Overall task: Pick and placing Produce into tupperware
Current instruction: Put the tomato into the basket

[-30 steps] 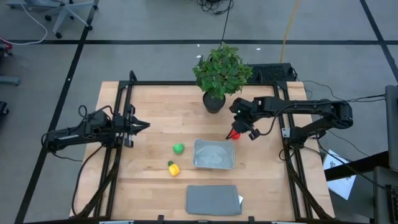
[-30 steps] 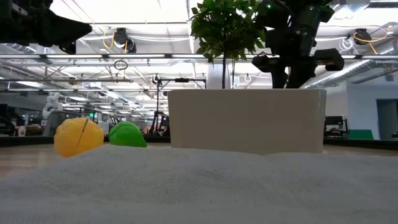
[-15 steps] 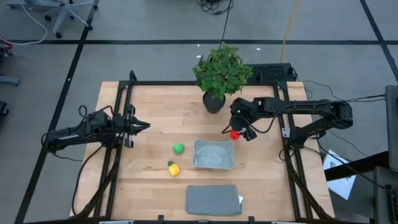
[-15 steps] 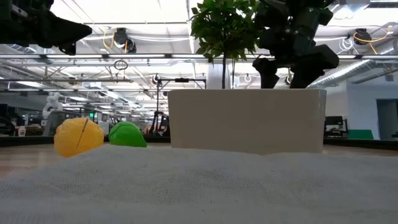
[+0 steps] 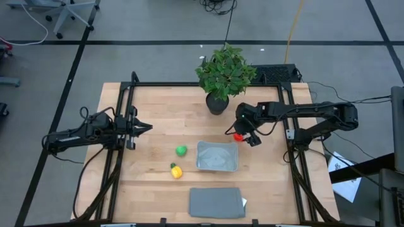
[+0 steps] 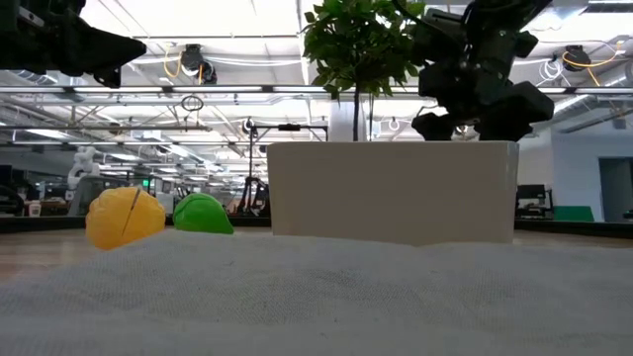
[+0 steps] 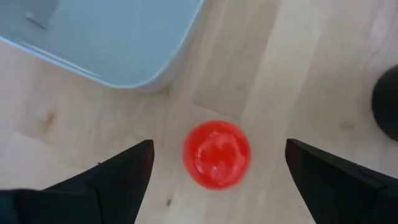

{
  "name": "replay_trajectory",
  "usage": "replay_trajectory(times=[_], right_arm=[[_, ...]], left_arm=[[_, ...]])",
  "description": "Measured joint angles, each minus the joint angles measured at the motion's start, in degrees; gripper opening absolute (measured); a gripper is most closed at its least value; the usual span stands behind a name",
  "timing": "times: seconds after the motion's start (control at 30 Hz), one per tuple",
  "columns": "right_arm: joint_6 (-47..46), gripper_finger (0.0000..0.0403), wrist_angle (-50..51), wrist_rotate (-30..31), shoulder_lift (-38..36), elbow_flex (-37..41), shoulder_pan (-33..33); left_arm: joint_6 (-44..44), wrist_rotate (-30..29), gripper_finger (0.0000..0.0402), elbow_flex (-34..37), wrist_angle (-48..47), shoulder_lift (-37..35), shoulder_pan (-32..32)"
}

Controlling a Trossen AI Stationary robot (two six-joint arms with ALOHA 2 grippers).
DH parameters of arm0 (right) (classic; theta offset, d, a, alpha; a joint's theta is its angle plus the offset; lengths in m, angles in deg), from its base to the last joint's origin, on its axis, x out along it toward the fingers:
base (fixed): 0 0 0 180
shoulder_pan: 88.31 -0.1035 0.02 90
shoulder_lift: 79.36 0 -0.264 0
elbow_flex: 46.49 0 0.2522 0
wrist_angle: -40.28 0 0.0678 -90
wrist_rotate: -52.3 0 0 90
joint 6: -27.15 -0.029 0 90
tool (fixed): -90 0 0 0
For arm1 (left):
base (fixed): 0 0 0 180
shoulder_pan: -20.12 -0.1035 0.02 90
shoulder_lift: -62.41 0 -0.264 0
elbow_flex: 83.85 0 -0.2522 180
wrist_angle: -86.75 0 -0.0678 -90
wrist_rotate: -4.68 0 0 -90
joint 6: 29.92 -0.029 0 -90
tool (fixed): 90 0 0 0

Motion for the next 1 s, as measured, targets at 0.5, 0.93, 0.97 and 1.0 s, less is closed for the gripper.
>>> replay_trajectory(times=[0.5,0.93,0.97,1.0], right_arm=[[-3.0,0.0354,-5.1,-2.1,0.0,4.2,2.6],[-5.2,0.0354,-9.2,-2.2,1.1,6.2,3.1],[-5.6,0.0354,-9.1,-2.2,1.7,6.2,3.1],[-5.7,0.0354,-9.2,-2.2,2.3,6.2,3.1]], left_arm=[[0.0,0.0,0.0033,0.0,0.0,0.0,0.0],[-0.4,0.0,0.0033,0.0,-0.5,0.0,0.0],[-0.6,0.0,0.0033,0.0,-0.5,0.0,0.0],[-0.6,0.0,0.0033,0.0,-0.5,0.0,0.0]])
